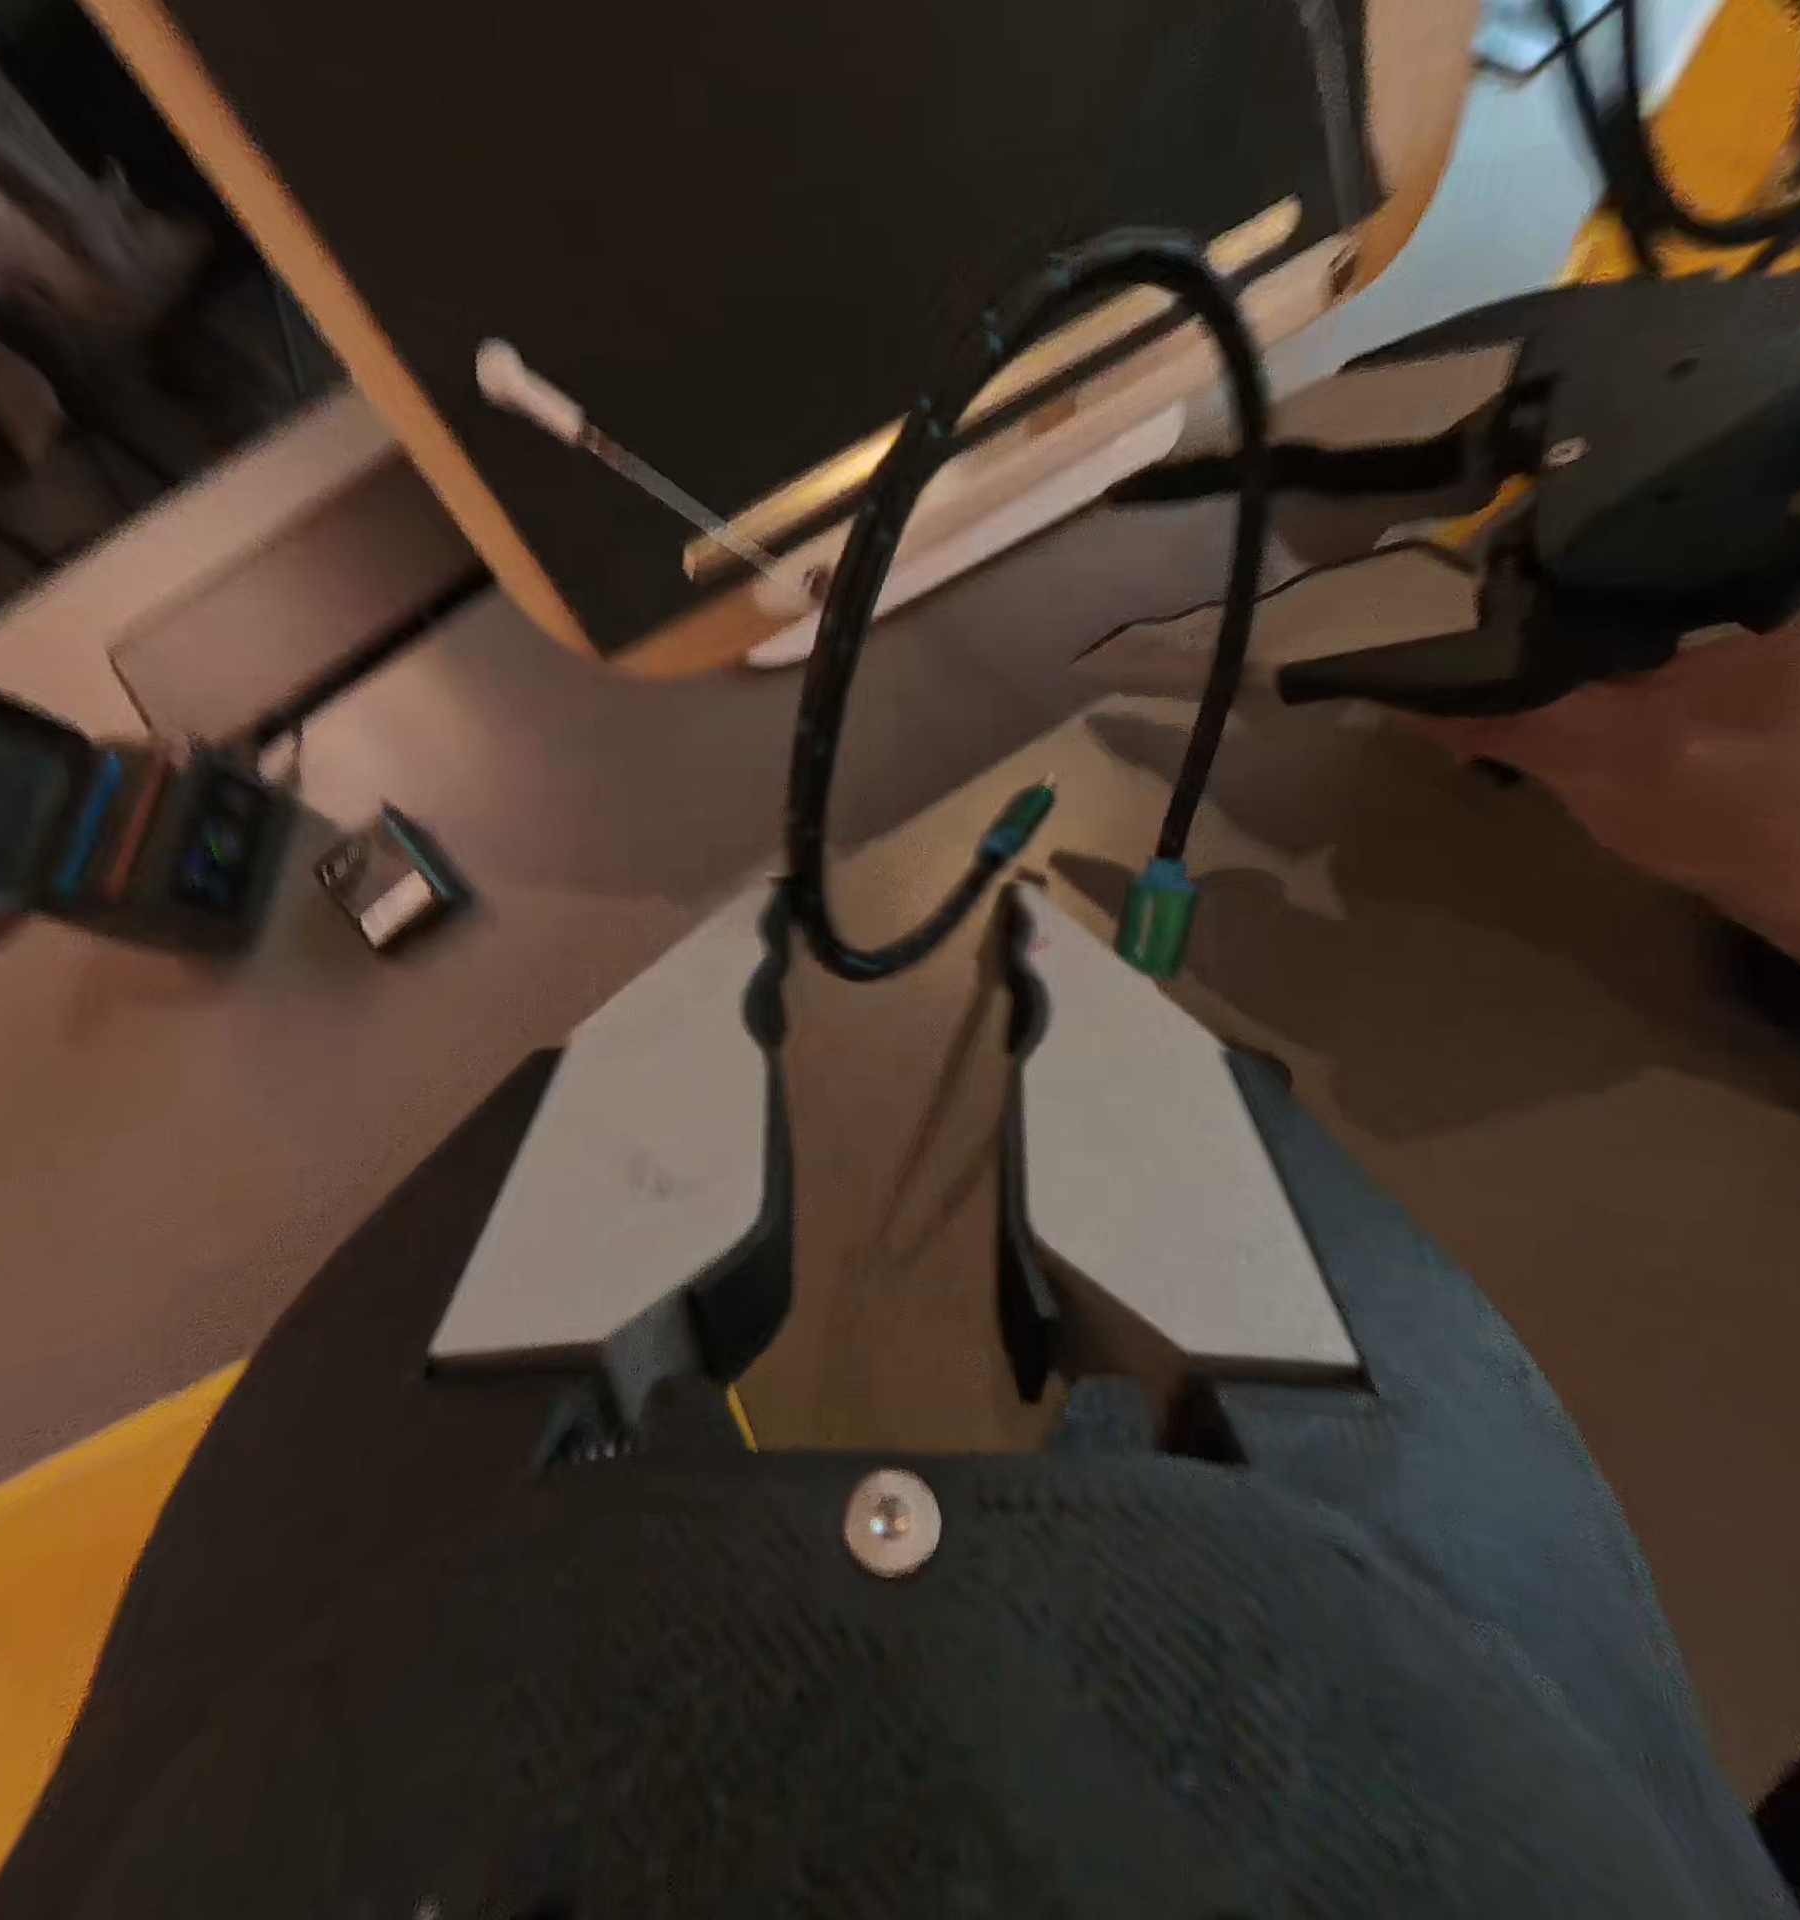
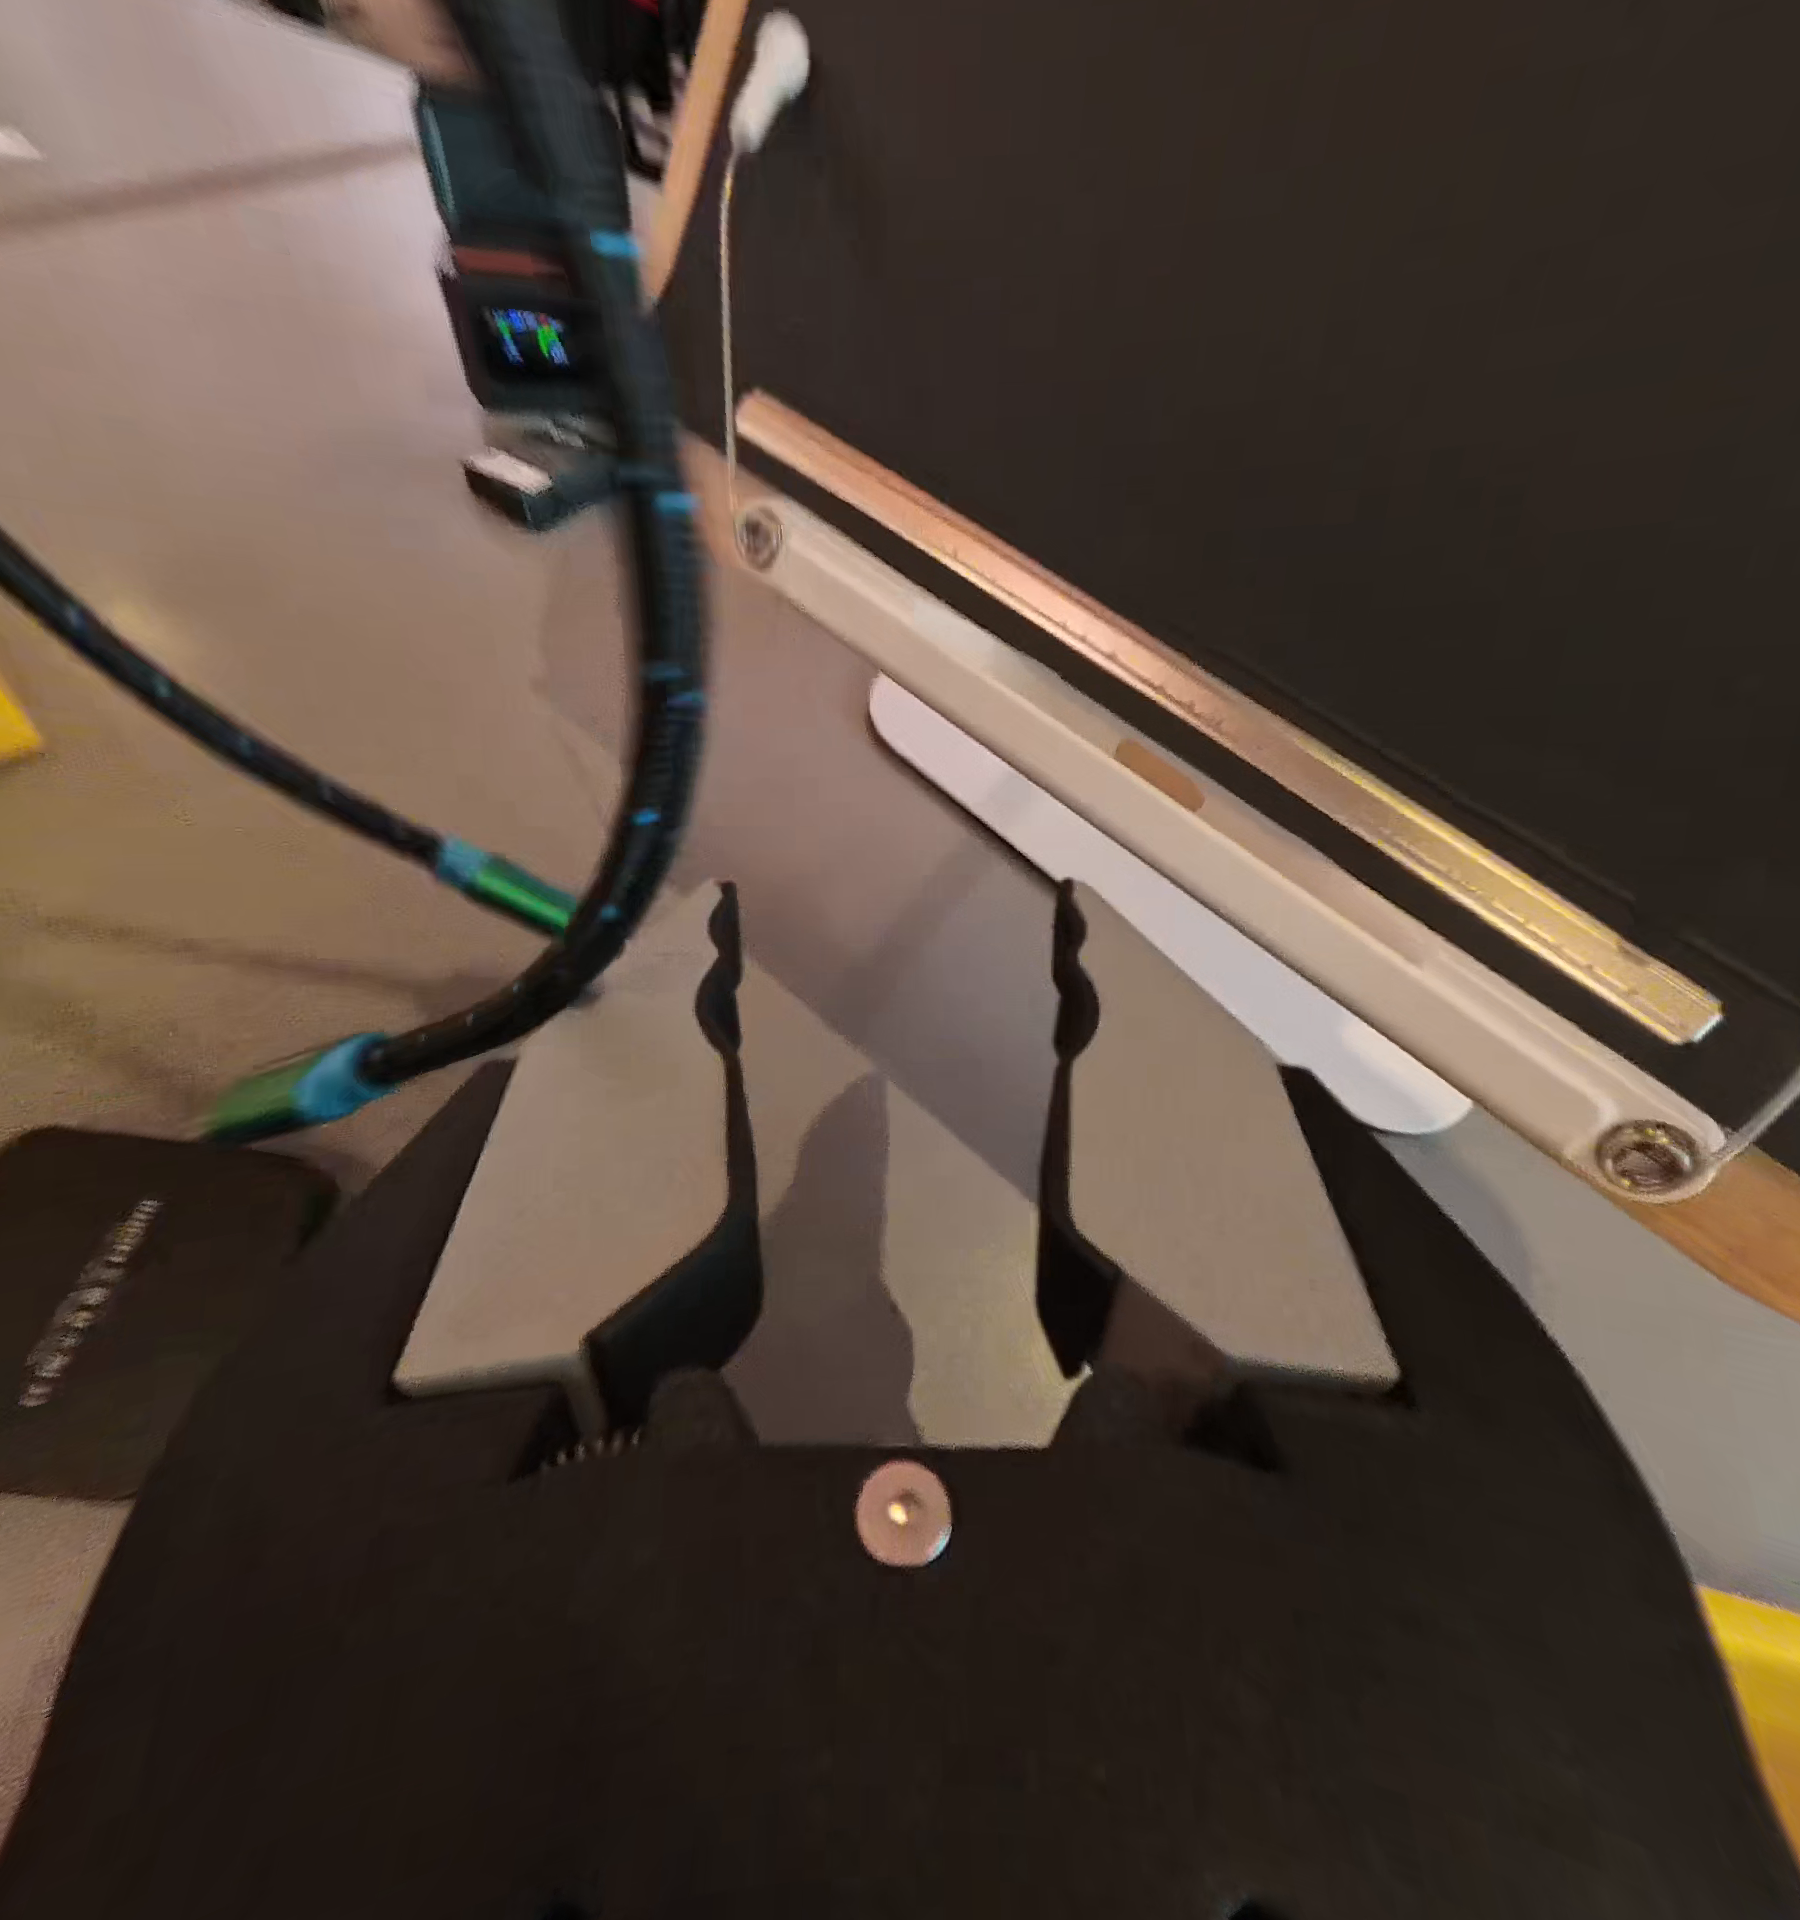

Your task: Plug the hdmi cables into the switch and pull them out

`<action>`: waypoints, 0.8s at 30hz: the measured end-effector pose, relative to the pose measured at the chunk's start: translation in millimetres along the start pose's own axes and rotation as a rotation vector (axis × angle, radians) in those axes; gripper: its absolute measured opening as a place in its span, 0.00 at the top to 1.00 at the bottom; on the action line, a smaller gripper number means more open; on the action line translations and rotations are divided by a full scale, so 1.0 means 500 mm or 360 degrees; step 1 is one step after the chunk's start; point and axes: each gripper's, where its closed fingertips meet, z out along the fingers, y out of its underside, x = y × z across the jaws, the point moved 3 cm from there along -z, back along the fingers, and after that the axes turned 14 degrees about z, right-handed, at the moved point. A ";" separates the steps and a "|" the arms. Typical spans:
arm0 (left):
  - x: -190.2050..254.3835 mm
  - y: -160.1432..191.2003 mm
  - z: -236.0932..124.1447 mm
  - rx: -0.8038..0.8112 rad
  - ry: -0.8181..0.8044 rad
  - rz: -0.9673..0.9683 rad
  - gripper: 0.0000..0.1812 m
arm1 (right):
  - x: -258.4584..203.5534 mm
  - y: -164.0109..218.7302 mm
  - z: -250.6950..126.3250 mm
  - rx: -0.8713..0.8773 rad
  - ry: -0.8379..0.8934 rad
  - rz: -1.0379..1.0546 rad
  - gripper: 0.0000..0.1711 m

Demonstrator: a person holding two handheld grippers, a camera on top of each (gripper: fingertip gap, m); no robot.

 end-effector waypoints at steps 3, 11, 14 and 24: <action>-0.027 0.050 -0.017 -0.0201 -0.0168 0.0000 0.68 | 0.002 0.019 0.012 -0.0099 0.0092 -0.0090 0.61; -0.001 0.217 -0.156 -0.0773 -0.0504 0.0262 0.62 | 0.005 0.034 0.023 -0.0161 0.0109 -0.0081 0.61; -0.001 0.275 -0.157 -0.0903 -0.0520 0.0258 0.65 | 0.043 0.038 0.014 -0.0205 0.0362 -0.0134 0.78; -0.032 0.354 -0.062 -0.0996 -0.0441 0.0047 0.63 | 0.229 0.004 -0.091 -0.0103 0.1147 -0.0229 1.00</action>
